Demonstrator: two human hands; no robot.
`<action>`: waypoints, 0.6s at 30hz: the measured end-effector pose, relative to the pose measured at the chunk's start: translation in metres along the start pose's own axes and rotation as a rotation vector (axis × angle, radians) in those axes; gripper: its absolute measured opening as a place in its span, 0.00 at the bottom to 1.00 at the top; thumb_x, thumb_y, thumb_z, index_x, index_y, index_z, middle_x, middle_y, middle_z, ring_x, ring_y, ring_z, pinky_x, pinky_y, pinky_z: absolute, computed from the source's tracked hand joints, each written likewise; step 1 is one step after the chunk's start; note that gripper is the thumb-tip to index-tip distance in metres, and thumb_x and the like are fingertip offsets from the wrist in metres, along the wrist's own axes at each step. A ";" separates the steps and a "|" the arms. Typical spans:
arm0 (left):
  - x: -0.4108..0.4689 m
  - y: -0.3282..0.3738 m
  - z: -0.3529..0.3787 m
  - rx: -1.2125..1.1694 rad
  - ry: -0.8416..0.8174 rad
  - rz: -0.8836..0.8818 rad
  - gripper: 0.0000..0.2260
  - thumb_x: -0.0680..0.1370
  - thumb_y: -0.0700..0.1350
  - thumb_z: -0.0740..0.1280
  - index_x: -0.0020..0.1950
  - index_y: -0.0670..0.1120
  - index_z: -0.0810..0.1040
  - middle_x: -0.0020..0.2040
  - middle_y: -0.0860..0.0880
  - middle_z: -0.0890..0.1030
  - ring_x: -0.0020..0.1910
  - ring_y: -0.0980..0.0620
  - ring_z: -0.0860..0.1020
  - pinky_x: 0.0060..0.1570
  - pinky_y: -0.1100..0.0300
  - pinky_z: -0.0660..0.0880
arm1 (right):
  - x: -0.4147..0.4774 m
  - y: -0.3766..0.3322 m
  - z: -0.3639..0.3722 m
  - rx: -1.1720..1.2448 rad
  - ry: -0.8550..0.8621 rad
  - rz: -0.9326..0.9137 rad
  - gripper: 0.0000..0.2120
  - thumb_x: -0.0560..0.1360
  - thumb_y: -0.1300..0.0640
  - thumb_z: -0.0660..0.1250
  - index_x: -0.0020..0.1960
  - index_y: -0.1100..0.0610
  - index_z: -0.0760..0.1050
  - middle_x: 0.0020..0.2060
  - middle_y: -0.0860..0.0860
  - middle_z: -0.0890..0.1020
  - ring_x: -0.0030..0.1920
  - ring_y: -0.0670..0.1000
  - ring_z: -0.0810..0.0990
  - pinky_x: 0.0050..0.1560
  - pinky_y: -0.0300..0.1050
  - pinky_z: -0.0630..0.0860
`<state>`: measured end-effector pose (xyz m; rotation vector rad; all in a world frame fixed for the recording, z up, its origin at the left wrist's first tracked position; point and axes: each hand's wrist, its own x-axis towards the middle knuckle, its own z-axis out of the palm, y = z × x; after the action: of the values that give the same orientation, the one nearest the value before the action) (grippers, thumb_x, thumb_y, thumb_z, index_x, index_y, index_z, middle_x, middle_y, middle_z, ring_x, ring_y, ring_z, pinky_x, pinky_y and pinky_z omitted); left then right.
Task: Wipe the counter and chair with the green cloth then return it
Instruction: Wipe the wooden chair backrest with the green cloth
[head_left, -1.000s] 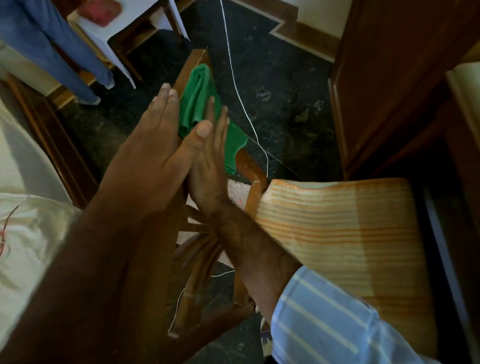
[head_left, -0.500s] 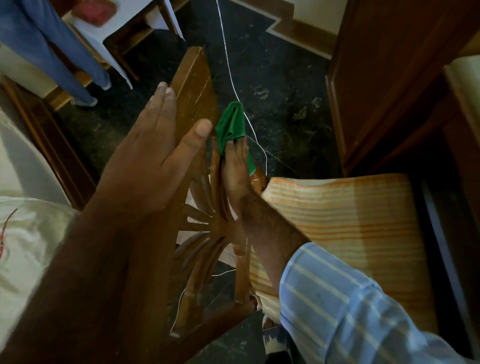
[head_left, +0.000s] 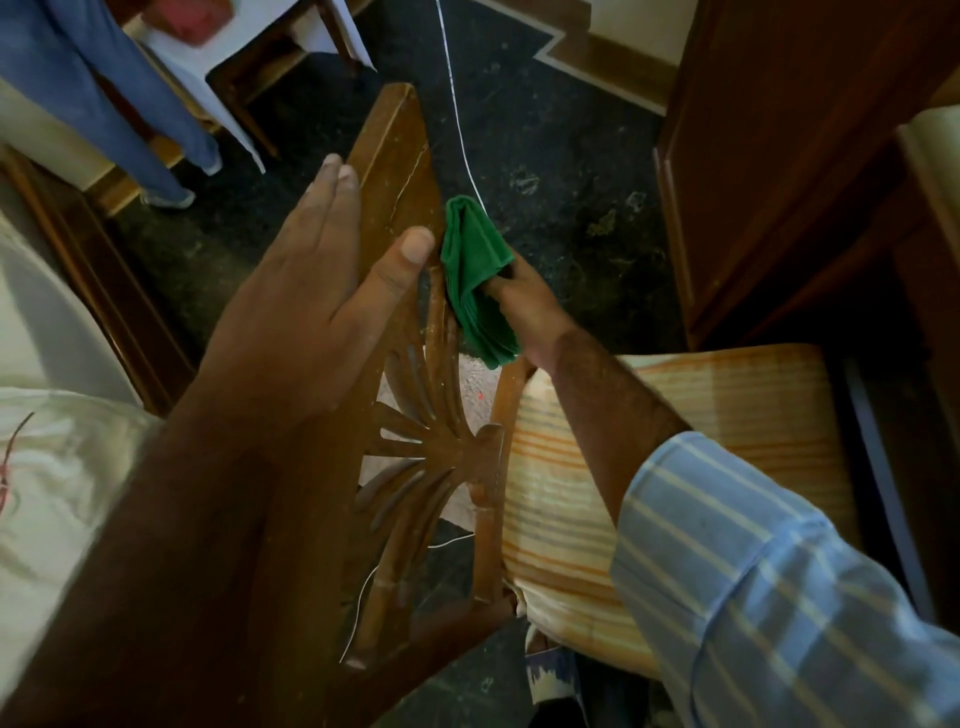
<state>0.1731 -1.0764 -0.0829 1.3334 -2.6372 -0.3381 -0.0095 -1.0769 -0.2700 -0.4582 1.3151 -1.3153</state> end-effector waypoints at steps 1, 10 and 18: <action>-0.001 -0.002 0.003 -0.010 -0.013 -0.022 0.33 0.84 0.63 0.52 0.84 0.49 0.45 0.85 0.53 0.46 0.83 0.56 0.46 0.72 0.66 0.43 | 0.003 0.000 -0.004 -0.034 0.014 -0.006 0.19 0.79 0.55 0.70 0.69 0.45 0.77 0.58 0.49 0.85 0.54 0.50 0.87 0.42 0.44 0.83; -0.006 0.016 -0.004 0.038 -0.044 -0.030 0.41 0.79 0.72 0.48 0.84 0.47 0.45 0.85 0.48 0.47 0.83 0.50 0.49 0.77 0.52 0.48 | -0.016 0.007 -0.023 -0.191 0.099 -0.079 0.07 0.73 0.57 0.77 0.50 0.51 0.84 0.46 0.49 0.88 0.52 0.56 0.87 0.58 0.55 0.83; -0.006 0.044 0.003 0.143 -0.022 0.147 0.49 0.75 0.76 0.54 0.83 0.45 0.47 0.84 0.43 0.53 0.83 0.46 0.53 0.79 0.46 0.53 | -0.109 -0.047 -0.040 -0.358 -0.074 -0.128 0.15 0.73 0.59 0.79 0.57 0.62 0.84 0.50 0.60 0.89 0.52 0.62 0.89 0.57 0.60 0.85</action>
<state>0.1422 -1.0455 -0.0743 1.1708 -2.8043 -0.1477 -0.0358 -0.9800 -0.1945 -0.8429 1.4838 -1.1544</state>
